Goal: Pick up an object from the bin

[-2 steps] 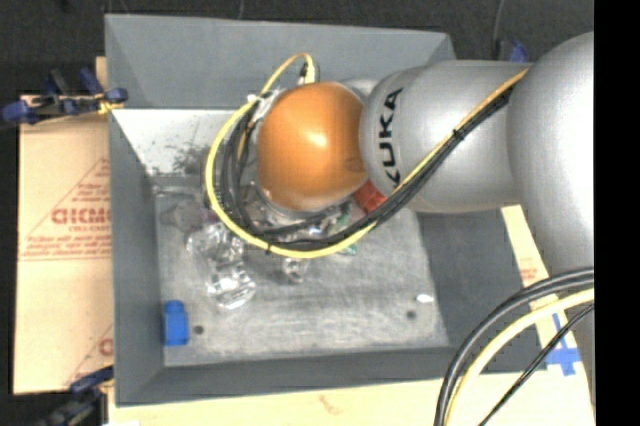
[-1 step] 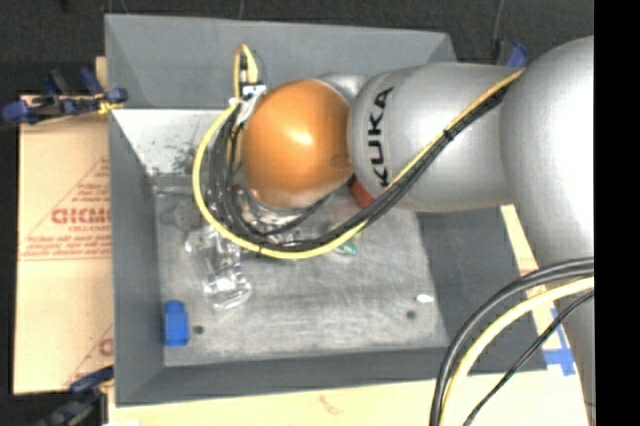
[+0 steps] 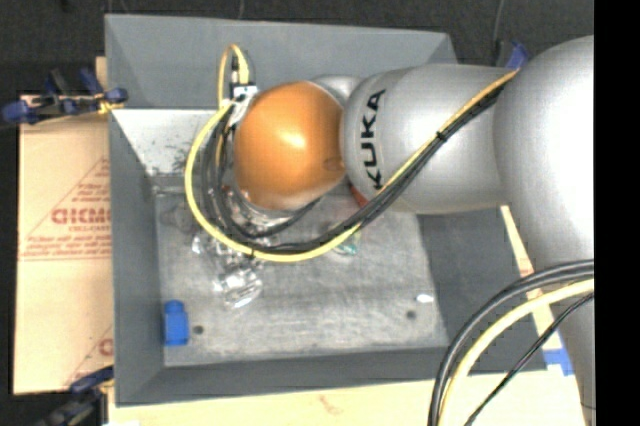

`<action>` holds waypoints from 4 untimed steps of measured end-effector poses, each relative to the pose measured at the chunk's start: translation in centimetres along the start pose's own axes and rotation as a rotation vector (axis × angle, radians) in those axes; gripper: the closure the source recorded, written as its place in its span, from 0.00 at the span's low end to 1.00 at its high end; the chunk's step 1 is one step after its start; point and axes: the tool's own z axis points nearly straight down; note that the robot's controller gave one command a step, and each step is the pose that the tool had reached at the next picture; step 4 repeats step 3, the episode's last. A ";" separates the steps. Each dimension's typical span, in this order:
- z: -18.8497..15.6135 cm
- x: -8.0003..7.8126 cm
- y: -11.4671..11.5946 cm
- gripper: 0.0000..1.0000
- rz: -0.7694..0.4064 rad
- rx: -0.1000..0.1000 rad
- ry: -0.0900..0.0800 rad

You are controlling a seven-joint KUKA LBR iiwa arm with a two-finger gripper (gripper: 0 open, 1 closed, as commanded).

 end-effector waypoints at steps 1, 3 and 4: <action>-4.4 -0.1 -0.3 1.00 0.005 -0.023 0.019; -7.9 -0.1 -0.4 1.00 0.016 -0.027 0.017; -7.9 -0.1 -0.4 1.00 0.016 -0.027 0.017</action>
Offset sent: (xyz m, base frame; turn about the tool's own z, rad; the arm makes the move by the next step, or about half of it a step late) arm 0.0000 -0.0001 0.0410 0.0003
